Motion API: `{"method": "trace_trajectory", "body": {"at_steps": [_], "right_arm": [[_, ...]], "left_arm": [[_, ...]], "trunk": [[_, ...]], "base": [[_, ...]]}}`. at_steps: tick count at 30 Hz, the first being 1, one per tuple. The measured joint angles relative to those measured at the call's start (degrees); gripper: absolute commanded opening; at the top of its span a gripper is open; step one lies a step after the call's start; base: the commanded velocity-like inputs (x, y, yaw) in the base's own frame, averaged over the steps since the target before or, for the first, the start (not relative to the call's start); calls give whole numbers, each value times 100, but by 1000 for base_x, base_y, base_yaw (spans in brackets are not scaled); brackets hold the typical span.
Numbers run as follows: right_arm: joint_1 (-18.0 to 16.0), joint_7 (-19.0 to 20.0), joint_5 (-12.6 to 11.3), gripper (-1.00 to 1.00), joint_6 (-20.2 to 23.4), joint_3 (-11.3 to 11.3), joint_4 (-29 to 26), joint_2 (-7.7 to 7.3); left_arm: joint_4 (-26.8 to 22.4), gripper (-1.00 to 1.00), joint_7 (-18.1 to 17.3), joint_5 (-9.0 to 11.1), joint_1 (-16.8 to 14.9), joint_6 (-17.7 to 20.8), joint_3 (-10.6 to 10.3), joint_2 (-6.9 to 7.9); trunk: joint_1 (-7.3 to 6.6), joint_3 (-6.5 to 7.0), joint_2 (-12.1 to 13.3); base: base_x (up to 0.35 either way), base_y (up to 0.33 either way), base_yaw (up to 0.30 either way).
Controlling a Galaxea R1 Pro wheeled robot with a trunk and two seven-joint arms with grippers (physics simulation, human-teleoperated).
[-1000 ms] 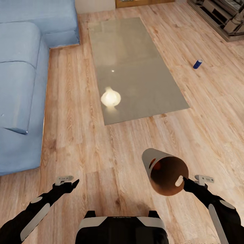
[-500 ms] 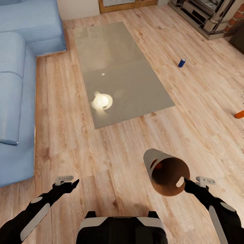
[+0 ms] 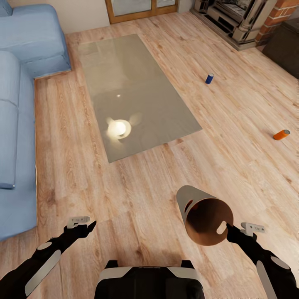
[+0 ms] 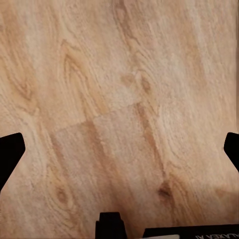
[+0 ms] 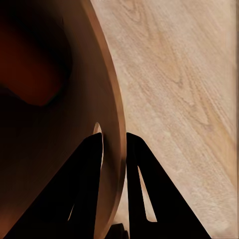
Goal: Put the three can of soda from the living room inside the tash can in the kitchen.
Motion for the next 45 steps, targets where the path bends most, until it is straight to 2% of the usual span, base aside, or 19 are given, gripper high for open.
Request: {"method": "trace_trajectory", "body": {"at_steps": [14,16,19,20,22,25,26,28,32,37,40,45], "right_arm": [[4,-3,-2,-100,-17,-16,53,-35],[4,-5,-5,-100,-19,-124,51,-41],[3,122,47,-100,-23,-466,59,-56],[5,319,63,-100,-19,-556,66,-63],[2,546,-50,-100,-3,-665,49,-68],[-1,811,81,-100,-17,-1139,48,-79],[1,841,117,-100,-16,-1195,50,-82],[-1,895,106,-100,-12,-1361,41,-86],[2,944,115,-100,-2,-1480,5,-90],[2,954,118,-100,-3,-1513,-14,-85],[4,954,123,-100,-4,-1512,-15,-83],[3,953,123,-100,-9,-1507,-17,-71]], "left_arm": [[4,100,0,0,0,-7,-8,-2],[4,100,0,-3,1,-7,-8,0],[1,100,-6,0,2,-3,-7,3],[-2,100,-16,1,1,-1,-5,5],[2,100,-31,3,0,4,-5,5],[-71,100,-58,17,1,110,0,10],[-111,100,-59,19,1,162,2,11],[-331,100,-53,20,1,429,15,13],[-829,100,-46,23,0,747,35,15],[-1121,100,-52,28,0,1109,56,13],[-1326,100,-72,44,0,1201,69,14],[-2025,100,-102,80,-1,1313,76,19]], "trunk": [[-308,366,561],[-352,418,641],[-417,496,762],[-439,522,802],[-484,575,882],[-549,653,1002],[-571,679,1043],[-615,732,1123],[-703,836,1283],[-813,967,1484],[-879,1045,1604],[-989,1176,1805]], "base": [[0,0,-138],[0,0,-136],[0,0,-136],[0,0,-136],[0,0,-136],[0,0,-136],[0,0,-136],[0,0,-136],[0,0,-136],[0,0,-136],[0,0,-136],[0,0,-136]]}}
